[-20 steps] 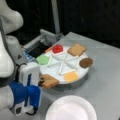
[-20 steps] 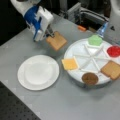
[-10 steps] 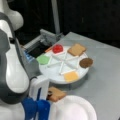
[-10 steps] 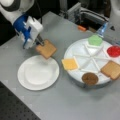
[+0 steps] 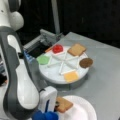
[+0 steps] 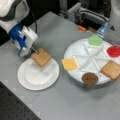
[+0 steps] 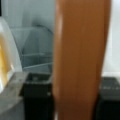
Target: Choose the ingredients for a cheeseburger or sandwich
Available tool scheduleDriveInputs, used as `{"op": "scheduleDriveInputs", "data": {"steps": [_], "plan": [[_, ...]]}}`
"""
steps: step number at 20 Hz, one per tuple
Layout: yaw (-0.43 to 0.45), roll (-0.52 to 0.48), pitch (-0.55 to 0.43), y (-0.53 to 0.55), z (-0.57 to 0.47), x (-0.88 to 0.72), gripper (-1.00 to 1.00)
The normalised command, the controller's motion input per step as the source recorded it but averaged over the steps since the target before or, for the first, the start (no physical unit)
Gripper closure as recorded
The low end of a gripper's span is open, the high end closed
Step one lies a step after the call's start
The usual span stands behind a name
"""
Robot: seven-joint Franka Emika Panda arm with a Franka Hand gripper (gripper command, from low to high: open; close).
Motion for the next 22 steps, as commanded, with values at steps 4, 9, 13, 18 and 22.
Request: {"op": "scheduleDriveInputs", "data": {"steps": [4, 9, 13, 18, 22], "plan": [[0.165, -0.027, 0.023, -0.23, 0.01, 0.52, 1.00], [0.157, -0.216, 0.106, -0.13, 0.20, 0.43, 1.00], [0.126, -0.264, 0.151, 0.04, 0.08, 0.34, 1.00], [0.087, -0.271, 0.137, 0.12, -0.06, 0.29, 1.00], [0.093, -0.278, 0.126, 0.06, -0.16, 0.19, 1.00]]}}
